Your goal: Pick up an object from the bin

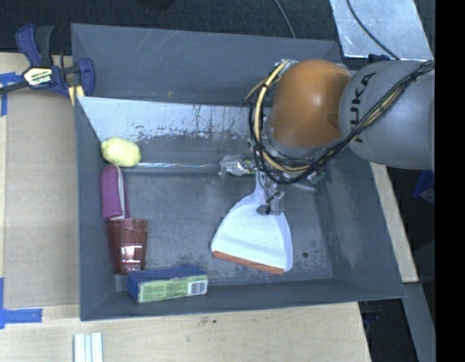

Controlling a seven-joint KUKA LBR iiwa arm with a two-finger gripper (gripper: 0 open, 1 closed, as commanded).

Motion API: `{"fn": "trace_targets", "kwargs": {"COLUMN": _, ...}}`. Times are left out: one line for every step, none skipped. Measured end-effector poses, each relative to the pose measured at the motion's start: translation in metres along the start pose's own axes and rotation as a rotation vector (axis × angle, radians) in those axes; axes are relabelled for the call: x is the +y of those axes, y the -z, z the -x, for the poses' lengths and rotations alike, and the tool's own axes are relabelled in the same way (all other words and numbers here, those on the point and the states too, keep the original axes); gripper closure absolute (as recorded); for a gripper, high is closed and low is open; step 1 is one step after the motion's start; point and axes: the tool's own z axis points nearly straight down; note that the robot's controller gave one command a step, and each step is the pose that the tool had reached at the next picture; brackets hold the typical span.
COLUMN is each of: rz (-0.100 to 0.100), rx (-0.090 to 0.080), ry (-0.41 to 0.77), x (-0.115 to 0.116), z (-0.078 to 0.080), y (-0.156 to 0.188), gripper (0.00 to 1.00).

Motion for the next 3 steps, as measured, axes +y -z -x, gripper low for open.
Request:
{"fn": "trace_targets", "kwargs": {"rz": 0.0, "rx": 0.001, "ry": 0.076, "x": 0.036, "z": 0.027, "y": 0.001, "gripper": 1.0}}
{"fn": "trace_targets", "kwargs": {"rz": 0.0, "rx": 0.0, "ry": 0.075, "x": 0.036, "z": 0.027, "y": 0.001, "gripper": 1.0}}
{"fn": "trace_targets", "kwargs": {"rz": 0.005, "rx": 0.006, "ry": 0.073, "x": 0.038, "z": 0.025, "y": 0.036, "gripper": 1.0}}
